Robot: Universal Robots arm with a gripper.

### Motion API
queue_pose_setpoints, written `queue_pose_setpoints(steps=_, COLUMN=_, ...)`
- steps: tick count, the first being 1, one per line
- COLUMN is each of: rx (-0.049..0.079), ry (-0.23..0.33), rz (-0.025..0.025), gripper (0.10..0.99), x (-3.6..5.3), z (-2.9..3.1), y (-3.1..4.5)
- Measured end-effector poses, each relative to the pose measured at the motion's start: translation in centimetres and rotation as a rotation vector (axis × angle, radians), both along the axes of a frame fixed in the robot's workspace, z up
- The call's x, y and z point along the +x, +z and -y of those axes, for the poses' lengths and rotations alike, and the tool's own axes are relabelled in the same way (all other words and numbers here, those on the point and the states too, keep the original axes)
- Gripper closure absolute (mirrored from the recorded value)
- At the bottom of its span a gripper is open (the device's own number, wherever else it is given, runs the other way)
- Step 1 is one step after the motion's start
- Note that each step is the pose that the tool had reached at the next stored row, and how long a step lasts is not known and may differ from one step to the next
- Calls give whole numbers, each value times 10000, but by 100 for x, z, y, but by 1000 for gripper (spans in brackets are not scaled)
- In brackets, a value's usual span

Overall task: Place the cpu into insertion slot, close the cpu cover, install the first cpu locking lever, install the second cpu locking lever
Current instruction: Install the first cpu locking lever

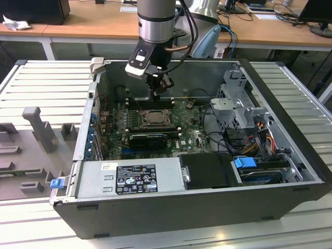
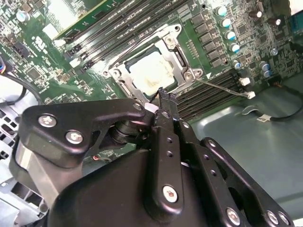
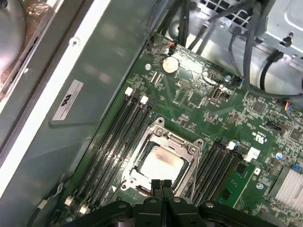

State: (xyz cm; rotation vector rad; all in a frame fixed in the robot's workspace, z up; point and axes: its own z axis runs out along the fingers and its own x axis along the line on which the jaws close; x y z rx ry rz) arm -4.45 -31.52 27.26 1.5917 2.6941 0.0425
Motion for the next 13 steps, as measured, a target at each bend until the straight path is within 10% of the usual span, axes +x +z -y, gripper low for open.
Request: queue_pose_setpoints(steps=13, rx=0, ry=1666, rz=0, gripper=980, x=-8, z=0, y=0)
